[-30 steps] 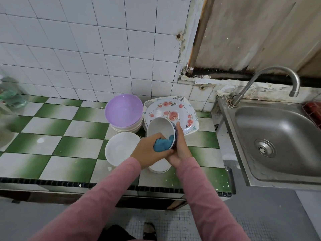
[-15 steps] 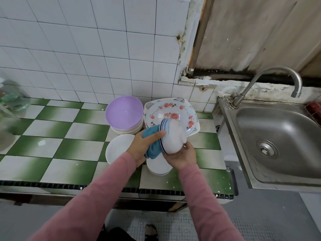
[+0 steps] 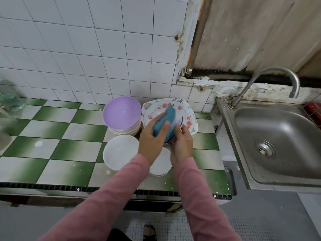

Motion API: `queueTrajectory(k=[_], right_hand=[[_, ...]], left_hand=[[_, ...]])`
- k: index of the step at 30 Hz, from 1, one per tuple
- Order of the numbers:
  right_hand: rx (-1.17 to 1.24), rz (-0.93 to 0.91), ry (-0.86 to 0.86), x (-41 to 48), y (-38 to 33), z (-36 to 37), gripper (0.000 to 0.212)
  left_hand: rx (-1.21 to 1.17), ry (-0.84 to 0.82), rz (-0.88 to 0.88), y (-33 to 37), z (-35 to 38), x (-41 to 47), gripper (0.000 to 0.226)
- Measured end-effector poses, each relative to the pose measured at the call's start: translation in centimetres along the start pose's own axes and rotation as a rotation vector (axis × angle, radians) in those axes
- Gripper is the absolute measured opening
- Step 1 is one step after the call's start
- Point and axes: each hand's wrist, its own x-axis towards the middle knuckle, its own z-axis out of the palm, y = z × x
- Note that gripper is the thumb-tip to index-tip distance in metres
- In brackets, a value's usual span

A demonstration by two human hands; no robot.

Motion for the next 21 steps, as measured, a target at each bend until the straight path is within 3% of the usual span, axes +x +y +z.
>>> queueTrajectory(k=[3,7,9,14,19,21], right_hand=[[-0.227,-0.109,-0.029,-0.4,-0.8,0.4,0.023],[-0.424,-0.226,-0.135,-1.3,-1.9,-0.1,0.021],[-0.487,-0.279,-0.157,-1.7,-2.0,0.0,0.025],[-0.504,-0.307,-0.114,-1.4,-2.5,-0.1,0.026],[-0.643,-0.39,-0.208,-1.5,-3.3,-1.0,0.024],[-0.579,-0.376,-0.156,-1.4,-3.0,-0.8,0.027]], left_hand=[[0.199,-0.172,0.125,0.2,0.5,0.5,0.039],[0.213,-0.115,-0.029,0.9,-0.3,2.8,0.047],[0.202,-0.07,-0.098,1.0,-0.2,3.3,0.042],[0.135,-0.188,0.079,0.8,1.0,1.1,0.026],[0.043,-0.008,-0.384,1.5,0.4,3.6,0.034],[0.157,0.018,-0.354,1.6,0.4,3.7,0.035]])
